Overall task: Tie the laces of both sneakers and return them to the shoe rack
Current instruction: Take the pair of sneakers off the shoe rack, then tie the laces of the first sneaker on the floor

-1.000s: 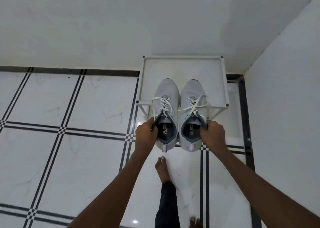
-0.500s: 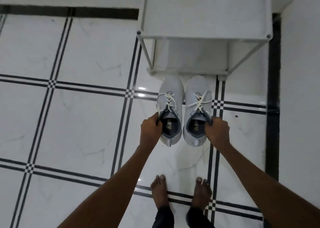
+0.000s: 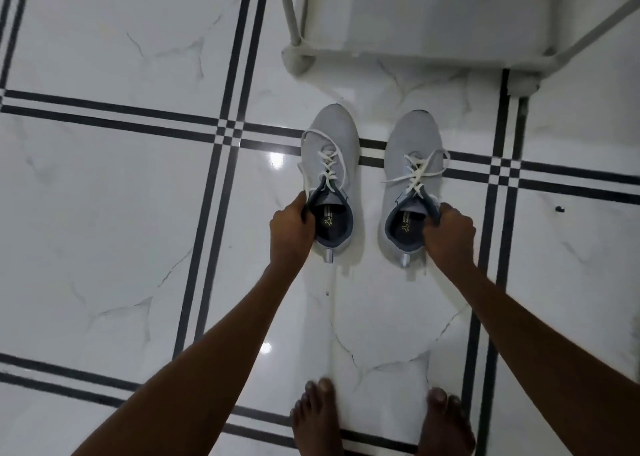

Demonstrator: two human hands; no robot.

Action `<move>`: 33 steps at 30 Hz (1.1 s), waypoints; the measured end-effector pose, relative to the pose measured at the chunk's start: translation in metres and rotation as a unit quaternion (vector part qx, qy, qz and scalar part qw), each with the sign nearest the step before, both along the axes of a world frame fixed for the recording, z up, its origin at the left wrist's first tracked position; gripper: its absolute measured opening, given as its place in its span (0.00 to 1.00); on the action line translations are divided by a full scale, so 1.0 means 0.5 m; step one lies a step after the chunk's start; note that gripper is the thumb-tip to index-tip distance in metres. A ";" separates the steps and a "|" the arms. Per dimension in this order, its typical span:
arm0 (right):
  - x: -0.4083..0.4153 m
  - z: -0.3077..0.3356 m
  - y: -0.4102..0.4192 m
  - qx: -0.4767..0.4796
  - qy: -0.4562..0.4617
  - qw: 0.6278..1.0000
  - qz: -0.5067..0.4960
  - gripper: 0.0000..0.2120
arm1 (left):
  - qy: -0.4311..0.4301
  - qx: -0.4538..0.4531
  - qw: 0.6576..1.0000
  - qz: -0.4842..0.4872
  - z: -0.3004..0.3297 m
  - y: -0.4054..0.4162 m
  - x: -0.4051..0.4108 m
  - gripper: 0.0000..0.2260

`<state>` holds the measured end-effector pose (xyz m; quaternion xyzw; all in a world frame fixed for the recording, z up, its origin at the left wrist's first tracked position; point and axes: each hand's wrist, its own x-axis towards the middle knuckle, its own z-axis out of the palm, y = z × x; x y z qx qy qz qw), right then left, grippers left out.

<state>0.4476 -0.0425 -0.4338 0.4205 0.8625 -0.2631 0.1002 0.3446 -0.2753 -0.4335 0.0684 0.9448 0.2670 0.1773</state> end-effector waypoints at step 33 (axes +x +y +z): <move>-0.322 -0.015 -0.145 -0.407 0.237 0.840 -0.270 0.15 | -0.373 0.356 0.823 0.239 -0.019 -0.265 -0.288 0.09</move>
